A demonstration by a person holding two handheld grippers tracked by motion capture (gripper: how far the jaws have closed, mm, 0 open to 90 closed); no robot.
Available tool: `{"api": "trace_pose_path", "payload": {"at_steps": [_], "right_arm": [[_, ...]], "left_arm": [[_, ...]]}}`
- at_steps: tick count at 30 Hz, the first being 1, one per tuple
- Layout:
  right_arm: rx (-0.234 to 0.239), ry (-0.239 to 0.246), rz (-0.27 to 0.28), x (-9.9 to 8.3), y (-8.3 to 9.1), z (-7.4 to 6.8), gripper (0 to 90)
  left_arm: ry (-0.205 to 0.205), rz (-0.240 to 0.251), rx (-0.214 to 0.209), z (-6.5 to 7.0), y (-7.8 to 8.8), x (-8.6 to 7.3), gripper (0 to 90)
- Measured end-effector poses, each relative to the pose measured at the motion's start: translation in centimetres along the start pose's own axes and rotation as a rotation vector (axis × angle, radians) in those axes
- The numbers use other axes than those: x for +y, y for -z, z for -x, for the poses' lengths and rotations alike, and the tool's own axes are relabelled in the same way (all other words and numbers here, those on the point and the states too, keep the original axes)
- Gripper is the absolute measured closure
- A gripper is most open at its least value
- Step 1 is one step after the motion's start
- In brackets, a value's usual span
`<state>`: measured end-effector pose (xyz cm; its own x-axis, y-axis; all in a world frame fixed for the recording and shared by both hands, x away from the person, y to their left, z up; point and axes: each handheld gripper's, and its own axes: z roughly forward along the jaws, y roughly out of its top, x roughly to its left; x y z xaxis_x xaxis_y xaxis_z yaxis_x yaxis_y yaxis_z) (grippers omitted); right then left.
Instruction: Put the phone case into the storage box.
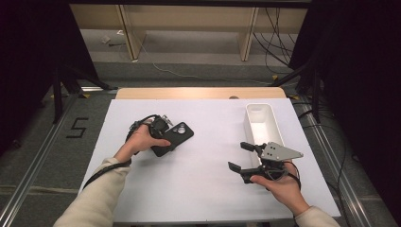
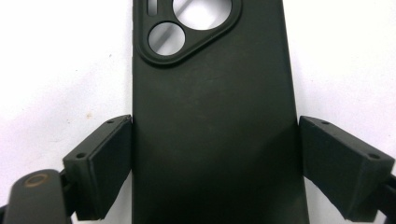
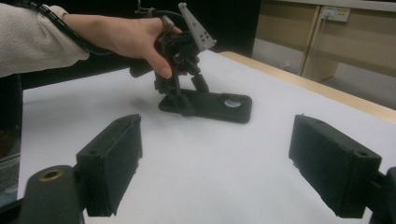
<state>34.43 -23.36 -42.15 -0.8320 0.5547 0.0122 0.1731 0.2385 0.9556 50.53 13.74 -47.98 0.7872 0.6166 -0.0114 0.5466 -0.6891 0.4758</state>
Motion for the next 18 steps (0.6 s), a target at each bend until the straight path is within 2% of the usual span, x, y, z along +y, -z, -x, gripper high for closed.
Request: {"api": "trace_pose_path", "payload": {"at_steps": [18], "right_arm": [[-0.001, 0.000, 0.003, 0.02, 0.07, 0.06, 18.4]], "left_arm": [[0.008, -0.002, 0.012, 0.24, 0.13, 0.02, 15.1]]}}
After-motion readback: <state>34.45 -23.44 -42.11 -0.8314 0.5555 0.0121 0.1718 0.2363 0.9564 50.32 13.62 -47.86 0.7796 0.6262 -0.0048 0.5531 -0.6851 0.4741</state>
